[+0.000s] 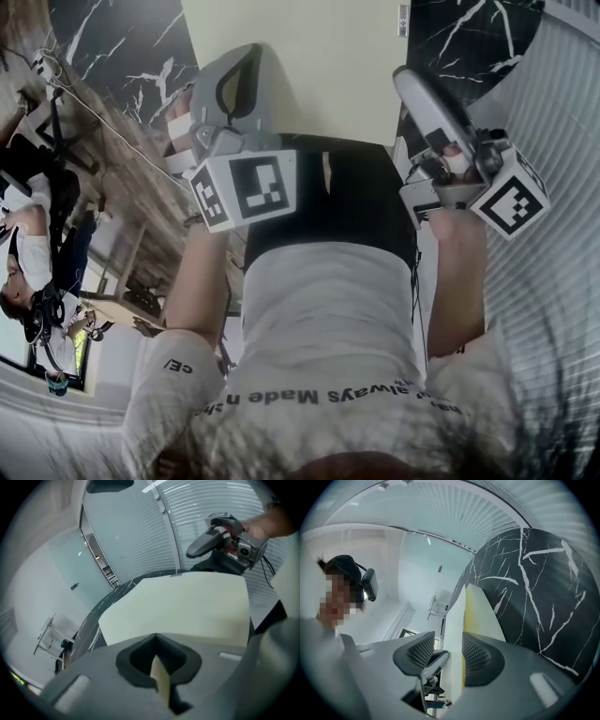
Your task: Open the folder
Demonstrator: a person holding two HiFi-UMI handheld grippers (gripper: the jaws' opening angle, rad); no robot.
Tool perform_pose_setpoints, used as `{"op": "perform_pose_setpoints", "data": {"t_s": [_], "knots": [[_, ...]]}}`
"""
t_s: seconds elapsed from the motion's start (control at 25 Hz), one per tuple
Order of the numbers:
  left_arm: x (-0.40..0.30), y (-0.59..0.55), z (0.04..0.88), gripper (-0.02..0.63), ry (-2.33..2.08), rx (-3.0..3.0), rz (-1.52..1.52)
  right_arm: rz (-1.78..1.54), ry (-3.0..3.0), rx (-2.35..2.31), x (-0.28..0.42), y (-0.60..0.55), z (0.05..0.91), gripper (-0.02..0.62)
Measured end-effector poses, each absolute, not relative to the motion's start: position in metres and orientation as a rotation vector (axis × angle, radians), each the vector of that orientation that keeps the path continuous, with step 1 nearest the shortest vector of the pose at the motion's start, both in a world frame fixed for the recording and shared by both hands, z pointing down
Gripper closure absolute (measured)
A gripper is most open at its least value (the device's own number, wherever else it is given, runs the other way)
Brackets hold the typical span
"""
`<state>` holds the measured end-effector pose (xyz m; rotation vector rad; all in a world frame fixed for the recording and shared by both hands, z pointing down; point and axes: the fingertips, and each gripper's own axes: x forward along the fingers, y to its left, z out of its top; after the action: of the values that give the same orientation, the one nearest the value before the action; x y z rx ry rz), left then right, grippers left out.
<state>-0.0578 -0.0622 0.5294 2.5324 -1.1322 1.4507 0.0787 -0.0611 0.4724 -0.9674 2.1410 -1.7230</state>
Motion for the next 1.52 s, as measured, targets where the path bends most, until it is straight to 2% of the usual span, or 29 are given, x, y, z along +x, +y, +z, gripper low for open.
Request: {"op": "perform_pose_setpoints", "data": {"t_s": [0.12,0.24,0.84,1.16,1.52], "knots": [[-0.06,-0.065,0.517,0.606,-1.134,2.527,1.435,-1.716,2.139,-0.94,0.076,-0.064,0.461,0.418],[-0.064,-0.067,0.502,0.604,-1.152,2.503,1.381,-1.701,2.174,-0.887,0.067,-0.065,0.446,0.451],[-0.084,-0.065,0.404,0.604,-1.197,2.511,1.247,-1.676,2.253,-0.602,0.0,-0.065,0.362,0.446],[-0.116,-0.073,0.325,0.603,-1.239,2.531,1.169,-1.62,2.388,-0.429,-0.061,-0.058,0.305,0.403],[-0.15,-0.085,0.252,0.603,-1.287,2.557,1.126,-1.45,2.656,-0.192,-0.142,-0.046,0.275,0.316]]}}
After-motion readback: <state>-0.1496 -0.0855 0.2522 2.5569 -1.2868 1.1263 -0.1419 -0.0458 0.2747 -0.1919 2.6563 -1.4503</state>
